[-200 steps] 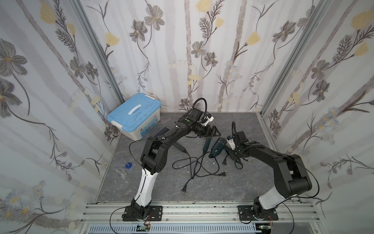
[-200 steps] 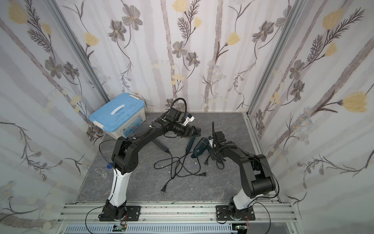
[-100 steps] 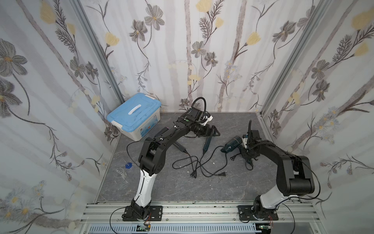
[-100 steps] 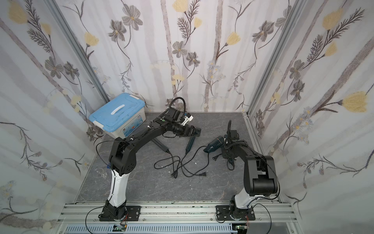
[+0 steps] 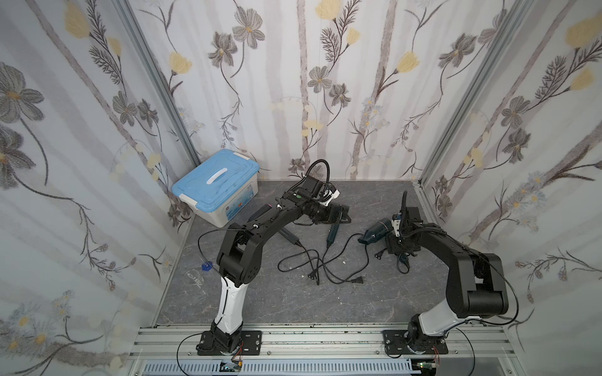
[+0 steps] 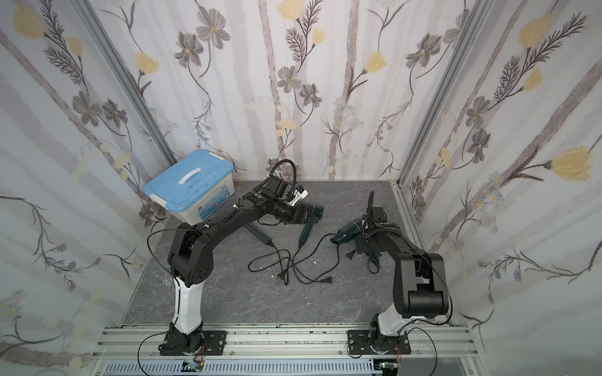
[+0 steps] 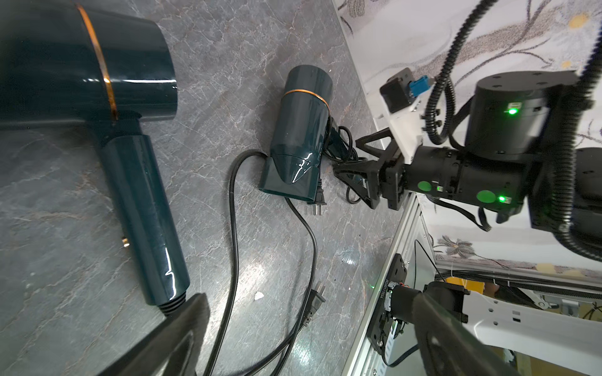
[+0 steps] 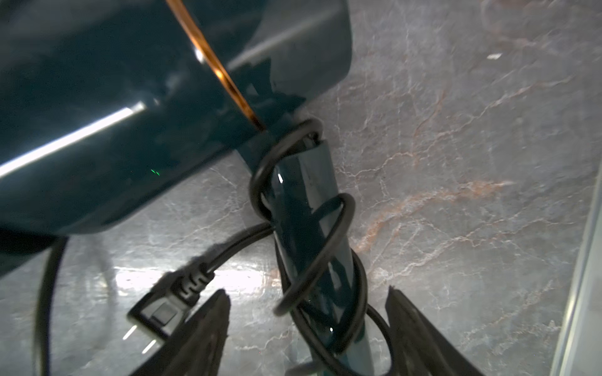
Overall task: Wrap the cord around the hair dryer
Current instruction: Place the hair dryer at the center of the board, then pick up the hair dryer from the center of the board.
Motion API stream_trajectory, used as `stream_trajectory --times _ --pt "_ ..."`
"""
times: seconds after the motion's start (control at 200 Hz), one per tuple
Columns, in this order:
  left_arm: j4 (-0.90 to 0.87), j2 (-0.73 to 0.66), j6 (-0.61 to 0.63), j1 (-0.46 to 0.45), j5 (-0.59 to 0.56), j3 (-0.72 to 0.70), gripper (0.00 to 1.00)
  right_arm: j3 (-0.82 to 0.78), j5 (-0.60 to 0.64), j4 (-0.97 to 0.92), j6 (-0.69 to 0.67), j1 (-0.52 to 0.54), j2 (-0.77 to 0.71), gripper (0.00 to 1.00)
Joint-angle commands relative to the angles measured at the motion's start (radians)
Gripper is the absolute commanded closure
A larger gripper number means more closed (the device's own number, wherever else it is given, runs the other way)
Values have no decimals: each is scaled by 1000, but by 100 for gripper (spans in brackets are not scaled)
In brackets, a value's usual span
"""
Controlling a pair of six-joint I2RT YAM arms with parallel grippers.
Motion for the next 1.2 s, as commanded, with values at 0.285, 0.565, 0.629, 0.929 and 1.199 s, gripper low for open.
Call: stream_trajectory --times 0.285,0.565,0.629,0.929,1.199 --pt "27 -206 -21 15 -310 -207 0 112 -129 -62 104 188 -153 11" --pt "111 -401 -112 83 -434 -454 2 214 -223 128 360 446 1 8" --pt "111 -436 -116 103 -438 -489 2 256 -218 162 406 471 60 7" --pt "120 -544 -126 162 -457 -596 2 524 -247 52 533 488 434 15" --pt "149 -560 -141 184 -453 -640 1 543 -219 20 564 506 531 27"
